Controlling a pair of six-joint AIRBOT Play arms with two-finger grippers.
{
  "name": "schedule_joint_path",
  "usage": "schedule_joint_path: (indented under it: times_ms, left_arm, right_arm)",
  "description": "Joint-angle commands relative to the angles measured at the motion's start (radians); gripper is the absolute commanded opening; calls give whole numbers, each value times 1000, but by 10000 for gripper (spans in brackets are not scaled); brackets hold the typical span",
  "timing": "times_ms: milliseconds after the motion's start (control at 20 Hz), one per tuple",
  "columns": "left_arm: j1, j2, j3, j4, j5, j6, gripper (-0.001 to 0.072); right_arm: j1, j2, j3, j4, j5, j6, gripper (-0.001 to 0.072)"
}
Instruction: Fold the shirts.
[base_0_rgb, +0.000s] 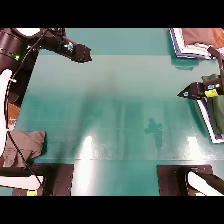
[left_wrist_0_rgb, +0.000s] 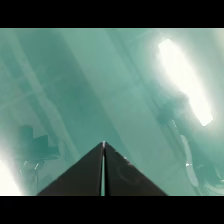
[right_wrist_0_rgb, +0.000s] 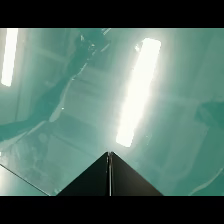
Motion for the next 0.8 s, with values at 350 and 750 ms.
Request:
schedule_joint_path:
  times_ms: [350,750]
  left_arm:
    - [0,0,0,0,0,0,34]
    - [0,0,0,1,76,0,34]
  right_arm:
    - [1,1,0,0,3,0,18]
    - [2,1,0,0,9,0,18]
